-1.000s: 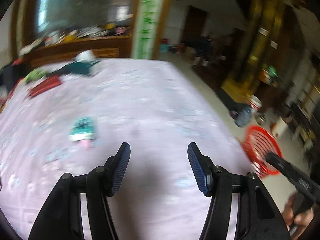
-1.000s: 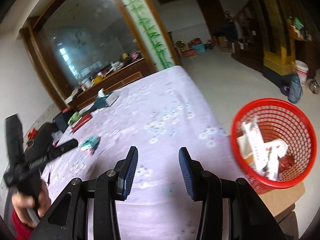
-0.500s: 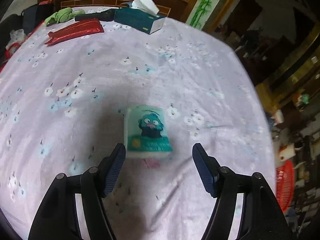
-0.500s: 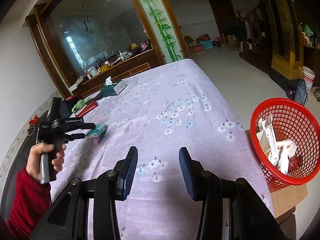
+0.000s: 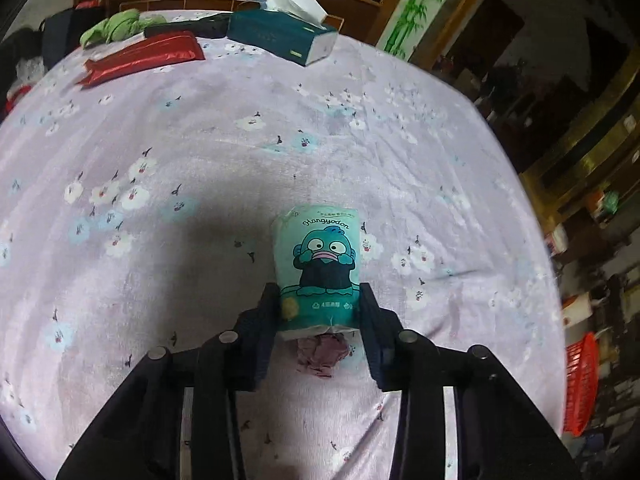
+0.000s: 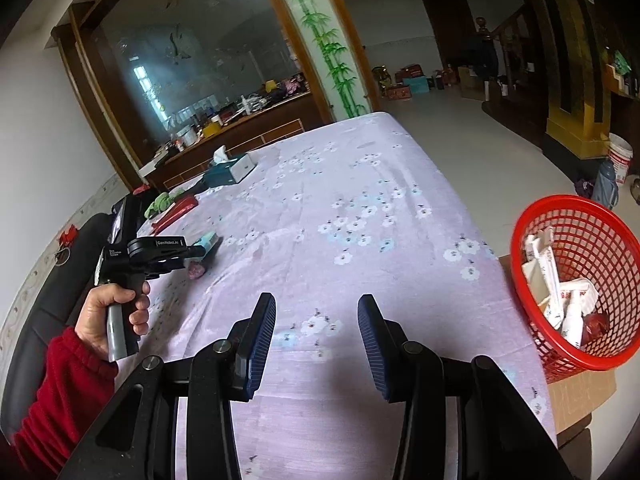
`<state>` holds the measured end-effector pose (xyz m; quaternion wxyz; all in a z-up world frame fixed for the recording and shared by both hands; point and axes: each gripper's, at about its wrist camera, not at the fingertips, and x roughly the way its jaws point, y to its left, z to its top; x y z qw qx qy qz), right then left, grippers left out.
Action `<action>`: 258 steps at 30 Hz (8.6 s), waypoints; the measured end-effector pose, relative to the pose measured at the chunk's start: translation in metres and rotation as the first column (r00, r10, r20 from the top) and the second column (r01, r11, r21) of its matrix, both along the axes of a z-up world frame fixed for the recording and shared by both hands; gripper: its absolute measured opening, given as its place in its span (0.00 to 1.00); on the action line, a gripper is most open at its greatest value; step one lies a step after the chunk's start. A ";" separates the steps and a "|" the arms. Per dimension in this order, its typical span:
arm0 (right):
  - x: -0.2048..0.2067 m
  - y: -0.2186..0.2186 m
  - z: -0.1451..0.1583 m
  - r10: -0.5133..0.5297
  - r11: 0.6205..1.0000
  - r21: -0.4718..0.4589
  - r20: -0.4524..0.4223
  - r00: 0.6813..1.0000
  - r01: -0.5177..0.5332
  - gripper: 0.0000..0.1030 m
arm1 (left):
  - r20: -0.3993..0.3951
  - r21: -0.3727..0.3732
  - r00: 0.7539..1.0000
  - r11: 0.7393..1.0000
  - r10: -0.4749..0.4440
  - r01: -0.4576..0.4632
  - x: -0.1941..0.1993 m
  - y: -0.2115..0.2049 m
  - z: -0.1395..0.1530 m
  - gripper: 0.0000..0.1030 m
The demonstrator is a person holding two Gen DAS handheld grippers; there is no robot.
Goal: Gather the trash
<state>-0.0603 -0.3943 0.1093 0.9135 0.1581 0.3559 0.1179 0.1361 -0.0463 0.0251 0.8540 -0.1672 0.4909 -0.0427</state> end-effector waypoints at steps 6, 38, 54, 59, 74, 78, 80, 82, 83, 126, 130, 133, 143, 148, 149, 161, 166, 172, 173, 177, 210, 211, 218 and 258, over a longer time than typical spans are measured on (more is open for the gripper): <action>0.014 0.031 0.005 0.081 0.996 -0.024 -0.020 0.997 -0.081 0.45 | 0.106 -0.022 0.994 1.000 0.013 -0.011 -0.040 0.019 0.026 0.32; 0.191 0.256 -0.066 0.282 0.951 -0.042 -0.294 0.913 -0.307 0.36 | 0.289 0.064 0.956 0.995 0.051 -0.072 -0.179 0.065 0.017 0.33; 0.107 0.199 -0.039 0.246 0.963 -0.083 -0.133 0.960 -0.258 0.23 | 0.350 0.128 0.937 0.990 0.007 -0.055 -0.195 0.030 0.028 0.33; 0.055 0.163 -0.032 0.184 0.973 -0.129 -0.051 0.982 -0.189 0.23 | 0.381 0.167 0.924 0.985 -0.036 -0.031 -0.203 0.000 0.030 0.33; 0.027 0.114 -0.047 0.053 0.983 -0.175 0.028 0.998 -0.047 0.23 | 0.378 0.226 0.920 0.974 -0.102 0.015 -0.209 -0.050 0.020 0.34; 0.026 0.113 -0.051 0.048 0.984 -0.175 0.032 0.998 -0.041 0.23 | 0.363 0.235 0.926 0.972 -0.106 0.020 -0.208 -0.053 0.017 0.34; 0.025 0.112 -0.054 0.043 0.984 -0.177 0.032 0.999 -0.036 0.23 | 0.354 0.239 0.929 0.971 -0.110 0.023 -0.207 -0.054 0.015 0.34; 0.025 0.112 -0.055 0.043 0.983 -0.179 0.031 0.999 -0.037 0.23 | 0.352 0.244 0.929 0.970 -0.113 0.026 -0.208 -0.056 0.015 0.34; 0.025 0.112 -0.055 0.042 0.983 -0.177 0.029 0.999 -0.036 0.23 | 0.355 0.247 0.928 0.969 -0.113 0.024 -0.208 -0.057 0.015 0.34; 0.001 0.108 -0.038 -0.005 0.936 -0.349 0.093 0.996 0.037 0.23 | 0.374 0.287 0.914 0.957 -0.157 0.046 -0.213 -0.075 0.023 0.35; -0.002 0.099 -0.036 -0.018 0.938 -0.344 0.097 0.995 0.051 0.23 | 0.374 0.290 0.912 0.955 -0.169 0.058 -0.213 -0.079 0.024 0.35; -0.003 0.091 -0.034 -0.035 0.940 -0.336 0.098 0.995 0.066 0.23 | 0.373 0.293 0.910 0.953 -0.184 0.072 -0.213 -0.086 0.026 0.35; -0.010 0.052 -0.028 -0.111 0.942 -0.304 0.111 0.988 0.140 0.23 | 0.375 0.303 0.892 0.943 -0.251 0.138 -0.209 -0.121 0.036 0.35; -0.016 0.015 -0.023 -0.170 0.948 -0.254 0.113 0.979 0.194 0.23 | 0.378 0.321 0.872 0.928 -0.311 0.191 -0.207 -0.149 0.044 0.35; -0.019 0.005 -0.020 -0.192 0.946 -0.242 0.118 0.974 0.216 0.23 | 0.380 0.324 0.865 0.923 -0.328 0.208 -0.207 -0.157 0.047 0.35; -0.053 -0.133 0.007 -0.414 0.895 -0.126 0.129 0.901 0.429 0.23 | 0.401 0.325 0.742 0.841 -0.537 0.433 -0.206 -0.261 0.087 0.36; -0.061 -0.173 0.008 -0.438 0.893 -0.064 0.102 0.893 0.445 0.23 | 0.348 0.245 0.707 0.788 -0.616 0.565 -0.190 -0.312 0.091 0.36; -0.063 -0.208 0.007 -0.464 0.884 -0.021 0.081 0.882 0.467 0.23 | 0.324 0.221 0.679 0.751 -0.658 0.622 -0.175 -0.361 0.085 0.36; -0.061 -0.214 0.006 -0.467 0.883 -0.017 0.076 0.881 0.469 0.23 | 0.317 0.206 0.678 0.746 -0.663 0.633 -0.171 -0.369 0.083 0.36; -0.054 -0.230 0.004 -0.477 0.879 0.001 0.059 0.877 0.478 0.23 | 0.305 0.186 0.676 0.738 -0.671 0.649 -0.162 -0.392 0.078 0.36; -0.109 -0.133 0.003 -0.620 0.684 -0.358 0.174 0.765 0.636 0.95 | 0.431 0.430 0.628 0.760 -0.648 0.488 -0.244 -0.306 0.078 0.94; -0.115 -0.124 0.004 -0.621 0.677 -0.363 0.187 0.762 0.641 0.97 | 0.430 0.437 0.639 0.766 -0.638 0.470 -0.247 -0.298 0.075 0.95; -0.134 -0.091 0.000 -0.610 0.692 -0.347 0.188 0.770 0.633 0.99 | 0.412 0.472 0.726 0.810 -0.551 0.347 -0.261 -0.246 0.054 0.96; -0.126 -0.044 -0.011 -0.529 0.724 -0.422 0.168 0.832 0.545 0.99 | 0.483 0.443 0.754 0.867 -0.445 0.228 -0.294 -0.187 0.049 0.96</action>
